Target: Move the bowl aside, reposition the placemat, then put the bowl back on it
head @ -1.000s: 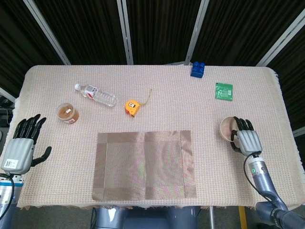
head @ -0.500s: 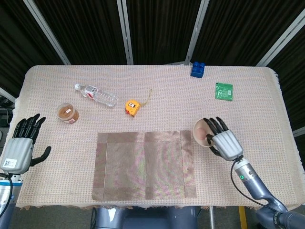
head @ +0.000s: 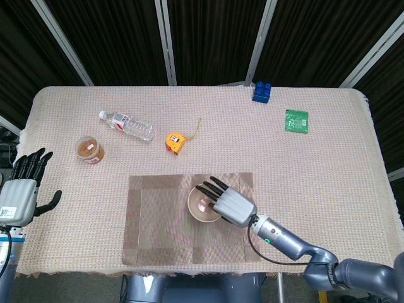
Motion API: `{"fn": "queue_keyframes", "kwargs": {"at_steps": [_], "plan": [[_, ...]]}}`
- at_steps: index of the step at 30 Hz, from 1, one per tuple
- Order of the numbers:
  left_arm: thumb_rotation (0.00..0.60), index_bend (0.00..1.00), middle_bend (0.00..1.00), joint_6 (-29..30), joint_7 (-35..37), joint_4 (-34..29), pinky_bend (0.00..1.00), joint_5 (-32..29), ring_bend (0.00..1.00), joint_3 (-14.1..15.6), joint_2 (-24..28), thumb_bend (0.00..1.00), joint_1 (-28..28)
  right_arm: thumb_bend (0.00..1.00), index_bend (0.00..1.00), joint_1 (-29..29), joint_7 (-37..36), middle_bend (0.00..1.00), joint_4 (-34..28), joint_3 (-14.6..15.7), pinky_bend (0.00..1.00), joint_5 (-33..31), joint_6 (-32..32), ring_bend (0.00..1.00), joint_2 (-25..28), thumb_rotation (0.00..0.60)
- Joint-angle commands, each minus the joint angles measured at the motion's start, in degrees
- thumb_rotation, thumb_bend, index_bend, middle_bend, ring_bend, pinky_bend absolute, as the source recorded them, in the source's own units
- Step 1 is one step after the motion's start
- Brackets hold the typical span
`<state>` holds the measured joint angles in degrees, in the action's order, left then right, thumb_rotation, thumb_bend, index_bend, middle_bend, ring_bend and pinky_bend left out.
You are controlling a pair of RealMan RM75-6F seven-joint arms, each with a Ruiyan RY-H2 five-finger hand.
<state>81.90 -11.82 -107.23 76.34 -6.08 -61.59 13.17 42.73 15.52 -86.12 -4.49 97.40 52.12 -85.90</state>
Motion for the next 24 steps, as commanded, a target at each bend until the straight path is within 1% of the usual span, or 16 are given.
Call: {"fn": "queue_keyframes", "kwargs": {"at_steps": [1, 4, 5, 6, 7, 8, 9, 10, 12, 13, 14, 18, 21, 24], "plan": [[0.600, 0.00, 0.00, -0.35, 0.12, 0.31, 0.00, -0.59, 0.00, -0.22, -0.06, 0.37, 0.04, 0.33, 0.65, 1.55, 0.89, 0.00, 1.85, -0.21, 0.00, -0.76, -1.68, 0.00, -3.00, 0.600], [0.600, 0.00, 0.00, -0.51, 0.33, 0.42, 0.00, -0.92, 0.00, -0.42, -0.01, 0.37, 0.01, 0.33, 0.65, 2.05, 1.06, 0.00, 3.43, 0.24, 0.00, -0.54, -1.50, 0.00, -4.71, 0.600], [0.600, 0.00, 0.00, -0.51, 0.36, 0.42, 0.00, -0.91, 0.00, -0.44, 0.01, 0.37, 0.00, 0.33, 0.63, 2.10, 0.95, 0.00, 3.61, 0.31, 0.00, -0.64, -1.49, 0.00, -4.95, 0.600], [0.600, 0.00, 0.00, -0.47, 0.39, 0.39, 0.00, -0.90, 0.00, -0.48, 0.03, 0.37, -0.04, 0.33, 0.55, 2.16, 0.87, 0.00, 3.78, 0.42, 0.00, -0.81, -1.51, 0.00, -5.22, 0.600], [0.600, 0.00, 0.00, -0.45, 0.37, 0.34, 0.00, -0.87, 0.00, -0.50, 0.05, 0.37, -0.06, 0.33, 0.40, 2.21, 0.95, 0.00, 3.92, 0.49, 0.00, -0.96, -1.45, 0.00, -5.38, 0.600], [0.600, 0.00, 0.00, -0.45, 0.36, 0.26, 0.00, -0.82, 0.00, -0.48, 0.06, 0.37, -0.10, 0.31, 0.27, 2.18, 0.96, 0.00, 3.94, 0.66, 0.00, -1.22, -1.53, 0.00, -5.41, 0.600], [0.600, 0.00, 0.00, -0.45, 0.34, 0.20, 0.00, -0.74, 0.00, -0.44, 0.07, 0.37, -0.13, 0.24, 0.11, 2.13, 0.89, 0.00, 3.79, 0.77, 0.00, -1.61, -1.76, 0.00, -5.32, 0.600], [0.600, 0.00, 0.00, -0.46, 0.29, 0.12, 0.00, -0.62, 0.00, -0.36, 0.09, 0.37, -0.17, 0.16, 0.02, 1.98, 1.04, 0.00, 3.23, 0.93, 0.00, -2.76, -2.61, 0.00, -4.85, 0.600], [0.600, 0.00, 0.00, -0.40, 0.27, -0.04, 0.00, -0.41, 0.00, -0.26, 0.13, 0.37, -0.27, 0.07, 0.00, 1.58, 1.85, 0.00, 1.78, 0.93, 0.00, -4.49, -3.41, 0.00, -3.81, 0.600], [0.600, 0.00, 0.00, -0.30, 0.27, -0.15, 0.00, -0.24, 0.00, -0.19, 0.18, 0.37, -0.37, 0.05, 0.00, 1.13, 2.31, 0.00, 0.44, 0.92, 0.00, -5.16, -3.08, 0.00, -2.97, 0.600], [0.600, 0.00, 0.00, -0.16, 0.31, -0.26, 0.00, -0.04, 0.00, -0.13, 0.24, 0.37, -0.48, 0.04, 0.00, 0.66, 2.74, 0.00, -0.74, 1.03, 0.00, -5.34, -2.36, 0.00, -2.14, 0.600], [0.600, 0.00, 0.00, 0.83, -0.08, -0.03, 0.00, 0.67, 0.00, -0.03, 0.21, 0.37, -0.96, 0.04, 0.00, -2.76, 3.61, 0.00, -4.88, 2.19, 0.00, -3.65, 4.17, 0.00, 2.09, 0.600], [0.600, 0.00, 0.00, 2.57, -1.73, 1.07, 0.00, 1.39, 0.00, 0.00, -0.47, 0.37, -1.54, 0.04, 0.00, -7.24, 4.03, 0.00, -7.39, 3.09, 0.00, -2.11, 12.22, 0.00, 6.31, 0.600], [0.600, 0.00, 0.00, 4.88, -4.16, 2.82, 0.00, 2.31, 0.00, 0.15, -2.00, 0.37, -2.34, 0.04, 0.00, -13.40, 2.45, 0.00, -8.79, 3.70, 0.00, -1.87, 22.41, 0.00, 11.38, 0.600]]}}
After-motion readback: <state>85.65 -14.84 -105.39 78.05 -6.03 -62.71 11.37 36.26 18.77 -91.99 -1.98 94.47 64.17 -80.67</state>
